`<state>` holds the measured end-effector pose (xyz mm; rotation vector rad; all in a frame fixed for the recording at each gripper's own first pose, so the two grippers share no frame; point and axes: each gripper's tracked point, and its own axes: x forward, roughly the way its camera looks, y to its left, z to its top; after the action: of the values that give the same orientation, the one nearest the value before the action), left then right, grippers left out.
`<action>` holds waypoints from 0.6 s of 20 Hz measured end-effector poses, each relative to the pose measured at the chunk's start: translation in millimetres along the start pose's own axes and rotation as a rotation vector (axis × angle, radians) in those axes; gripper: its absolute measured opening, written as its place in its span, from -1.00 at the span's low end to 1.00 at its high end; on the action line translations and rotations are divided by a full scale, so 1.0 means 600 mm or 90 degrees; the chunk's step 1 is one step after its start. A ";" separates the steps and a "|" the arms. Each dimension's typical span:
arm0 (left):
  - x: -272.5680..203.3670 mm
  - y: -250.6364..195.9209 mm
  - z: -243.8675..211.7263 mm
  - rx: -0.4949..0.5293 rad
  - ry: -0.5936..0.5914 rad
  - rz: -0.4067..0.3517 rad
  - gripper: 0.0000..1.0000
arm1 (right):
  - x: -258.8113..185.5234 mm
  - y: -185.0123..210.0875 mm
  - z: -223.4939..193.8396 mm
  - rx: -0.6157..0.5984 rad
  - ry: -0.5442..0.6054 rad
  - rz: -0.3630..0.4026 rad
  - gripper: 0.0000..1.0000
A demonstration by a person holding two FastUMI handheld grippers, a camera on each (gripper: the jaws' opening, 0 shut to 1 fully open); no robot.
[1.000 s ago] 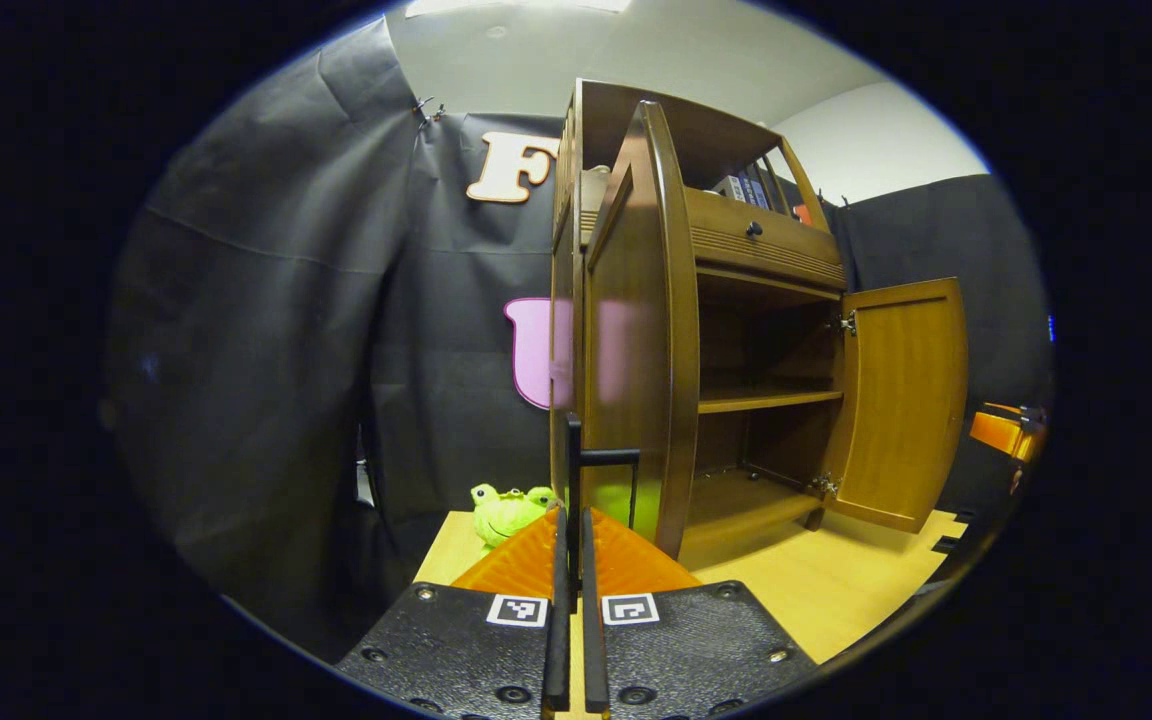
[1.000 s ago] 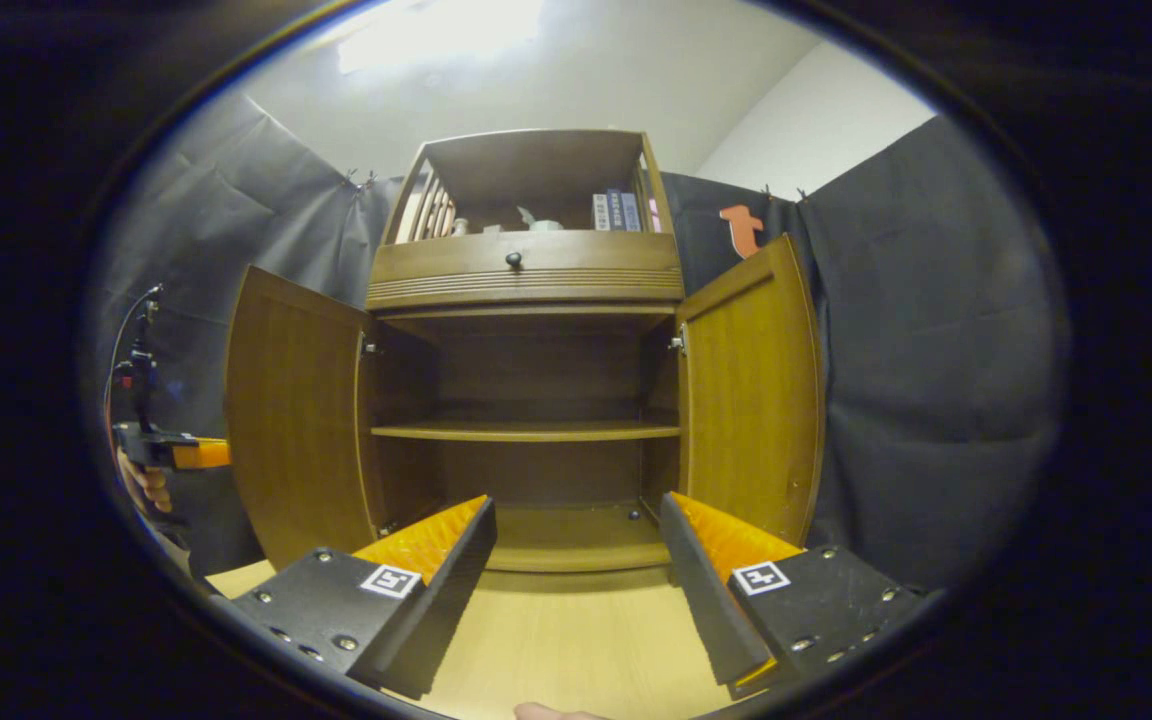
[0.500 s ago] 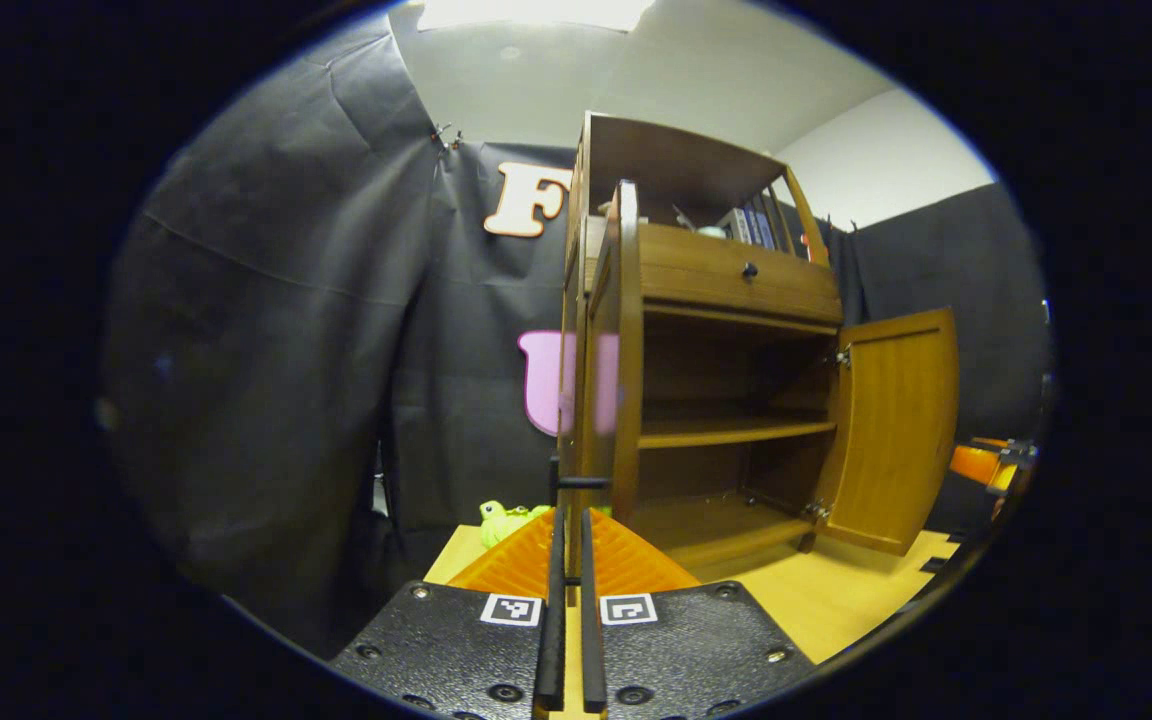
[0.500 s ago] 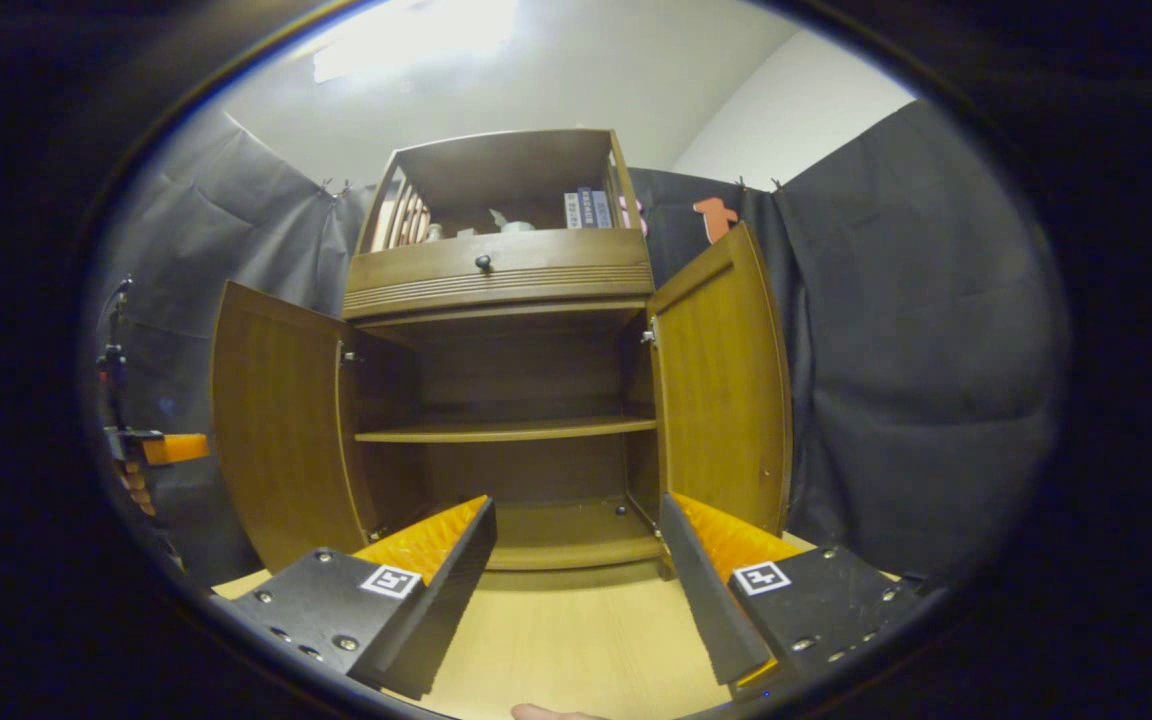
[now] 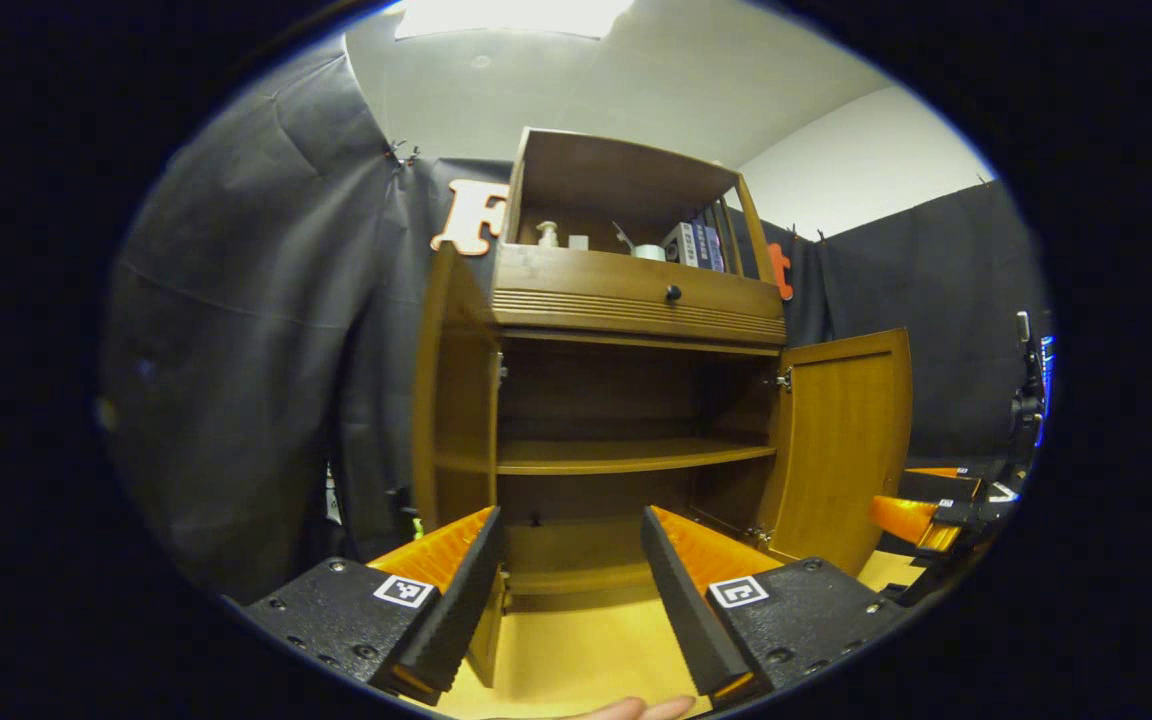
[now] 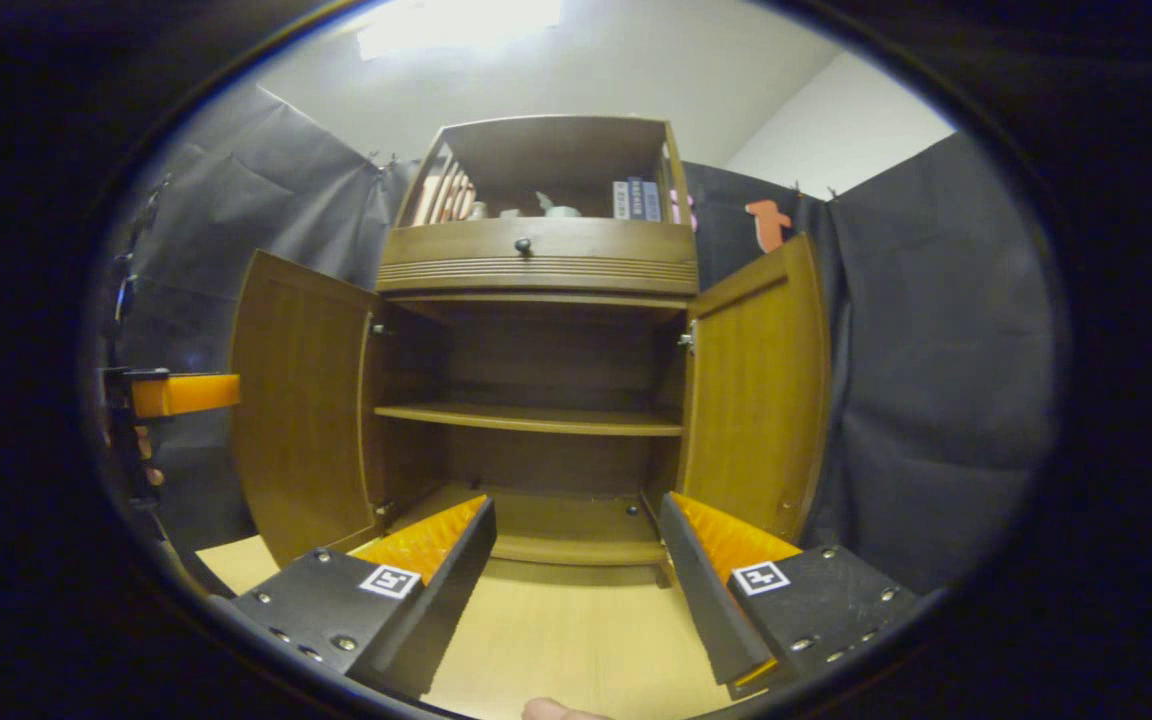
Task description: Open the right door of the double-door shoe cabinet with the right hand, and open the left door with the left hand.
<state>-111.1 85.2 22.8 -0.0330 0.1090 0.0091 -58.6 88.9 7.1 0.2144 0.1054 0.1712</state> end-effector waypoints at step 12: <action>0.108 -0.137 -0.040 -0.004 0.015 -0.034 0.97 | 0.093 -0.072 -0.010 0.007 0.016 -0.003 0.96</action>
<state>-48.5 3.0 -5.3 -0.0428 0.1316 -0.0442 2.3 58.6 -13.1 0.2223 0.1320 0.1682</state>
